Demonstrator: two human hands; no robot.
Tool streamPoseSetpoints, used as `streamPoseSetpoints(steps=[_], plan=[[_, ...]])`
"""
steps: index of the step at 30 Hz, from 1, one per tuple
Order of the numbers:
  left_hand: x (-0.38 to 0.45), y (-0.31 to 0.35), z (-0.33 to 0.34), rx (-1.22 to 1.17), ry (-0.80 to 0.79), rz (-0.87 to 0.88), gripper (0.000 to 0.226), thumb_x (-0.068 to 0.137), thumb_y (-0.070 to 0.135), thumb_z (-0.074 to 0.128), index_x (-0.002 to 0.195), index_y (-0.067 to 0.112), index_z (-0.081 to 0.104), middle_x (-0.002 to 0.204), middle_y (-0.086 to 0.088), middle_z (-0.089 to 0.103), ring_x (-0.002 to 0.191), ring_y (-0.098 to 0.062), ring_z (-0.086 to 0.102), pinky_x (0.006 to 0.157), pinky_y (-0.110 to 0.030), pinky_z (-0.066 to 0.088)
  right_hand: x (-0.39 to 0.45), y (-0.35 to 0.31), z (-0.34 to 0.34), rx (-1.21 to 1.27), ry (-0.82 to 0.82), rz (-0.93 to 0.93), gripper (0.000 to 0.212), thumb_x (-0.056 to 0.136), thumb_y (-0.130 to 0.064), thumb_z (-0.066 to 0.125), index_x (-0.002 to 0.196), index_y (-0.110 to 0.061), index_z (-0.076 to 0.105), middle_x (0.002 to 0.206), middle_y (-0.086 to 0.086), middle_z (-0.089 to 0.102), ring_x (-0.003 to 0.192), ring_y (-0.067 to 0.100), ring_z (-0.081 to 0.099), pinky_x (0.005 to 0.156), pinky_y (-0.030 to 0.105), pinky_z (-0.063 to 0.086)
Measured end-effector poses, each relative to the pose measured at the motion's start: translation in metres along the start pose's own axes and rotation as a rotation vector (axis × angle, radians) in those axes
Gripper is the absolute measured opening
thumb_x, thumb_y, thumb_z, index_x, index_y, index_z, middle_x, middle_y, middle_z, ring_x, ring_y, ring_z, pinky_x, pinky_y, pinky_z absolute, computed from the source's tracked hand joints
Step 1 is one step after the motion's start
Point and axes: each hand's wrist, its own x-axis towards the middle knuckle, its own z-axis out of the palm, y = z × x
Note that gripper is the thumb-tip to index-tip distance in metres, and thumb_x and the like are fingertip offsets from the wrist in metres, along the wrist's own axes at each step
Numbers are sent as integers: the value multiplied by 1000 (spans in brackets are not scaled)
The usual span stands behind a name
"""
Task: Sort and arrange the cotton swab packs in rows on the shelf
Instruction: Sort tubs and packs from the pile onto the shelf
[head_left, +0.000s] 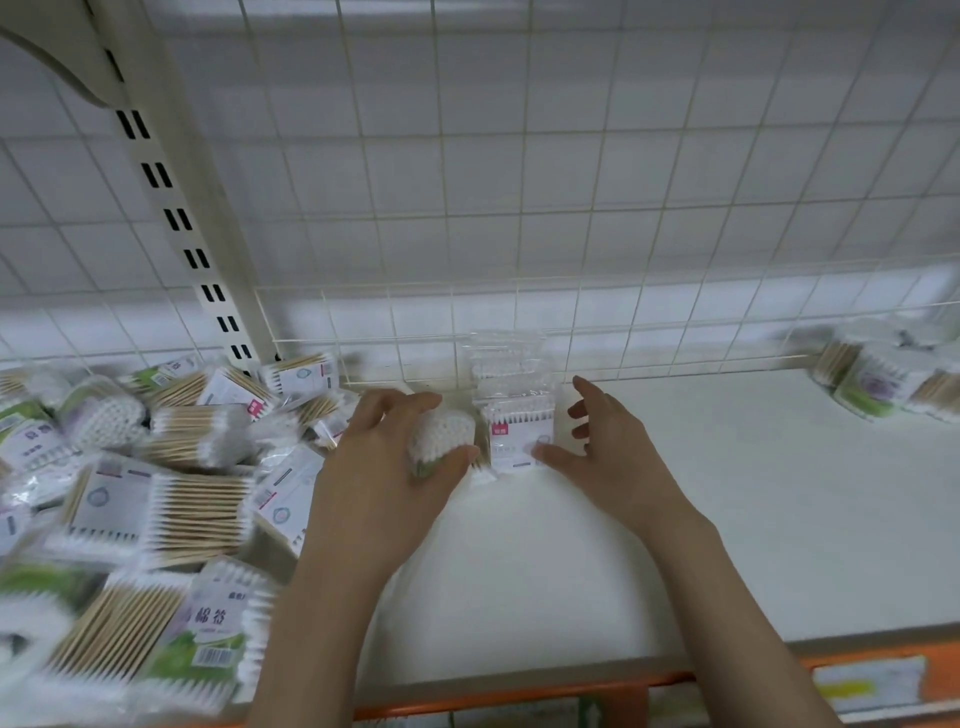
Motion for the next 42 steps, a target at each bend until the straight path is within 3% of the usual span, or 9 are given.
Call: streamPoseSetpoints(steps=[4, 10, 14, 17, 23, 31, 33, 37, 42], plan=[[-1, 10, 5, 19, -21, 63, 56, 72, 47, 67, 124, 28, 55, 110, 16, 42, 86, 1, 42, 74, -22, 37, -18, 8, -11, -58, 72, 5, 77, 81, -36, 69, 144, -20, 28, 123, -3, 47, 99, 7, 47, 86, 24, 40], [-5, 47, 37, -38, -90, 176, 58, 70, 55, 61, 122, 29, 57, 110, 18, 37, 84, 12, 31, 78, -20, 35, -61, 42, -43, -168, 170, 79, 49, 87, -32, 62, 132, -20, 48, 121, -4, 52, 107, 9, 51, 82, 13, 33], [-10, 83, 73, -89, -189, 245, 55, 74, 50, 63, 124, 29, 55, 110, 19, 33, 88, 14, 29, 78, -8, 26, -83, 73, -79, -244, 223, 147, 41, 87, -28, 61, 126, -16, 55, 117, 0, 55, 106, 15, 54, 79, 13, 32], [-14, 112, 102, -103, -228, 264, 53, 76, 48, 66, 125, 30, 54, 114, 17, 36, 86, 13, 31, 82, -14, 33, -96, 100, -108, -258, 242, 190, 39, 88, -26, 61, 125, -14, 56, 117, 2, 56, 107, 18, 54, 82, 17, 34], [-23, 184, 163, -155, -253, 224, 49, 76, 46, 68, 122, 32, 55, 113, 21, 39, 86, 7, 42, 83, -21, 43, -109, 159, -174, -254, 231, 210, 38, 89, -24, 60, 125, -13, 56, 119, 4, 56, 111, 19, 52, 89, 21, 35], [-20, 283, 247, -156, -241, 195, 52, 75, 42, 71, 120, 20, 59, 115, 3, 51, 97, -10, 53, 84, -22, 43, -110, 231, -254, -255, 191, 187, 38, 89, -27, 59, 125, -15, 55, 120, 2, 55, 111, 19, 52, 89, 20, 35], [-16, 304, 266, -115, -263, 198, 52, 77, 45, 68, 122, 21, 57, 117, 3, 51, 102, -13, 52, 84, -20, 39, -110, 247, -270, -260, 190, 191, 37, 89, -27, 59, 124, -16, 56, 120, 2, 55, 110, 20, 52, 86, 20, 35], [-3, 334, 296, -16, -295, 201, 51, 81, 46, 62, 126, 24, 52, 124, 0, 50, 115, -19, 46, 92, -29, 39, -106, 271, -292, -268, 205, 190, 37, 89, -27, 59, 124, -17, 57, 121, 1, 55, 110, 20, 53, 81, 17, 32], [15, 362, 323, 12, -301, 222, 46, 82, 44, 61, 124, 24, 55, 123, -3, 52, 117, -23, 43, 93, -34, 42, -101, 291, -308, -258, 202, 174, 37, 89, -28, 58, 125, -18, 56, 122, -1, 54, 106, 19, 53, 80, 15, 30]])
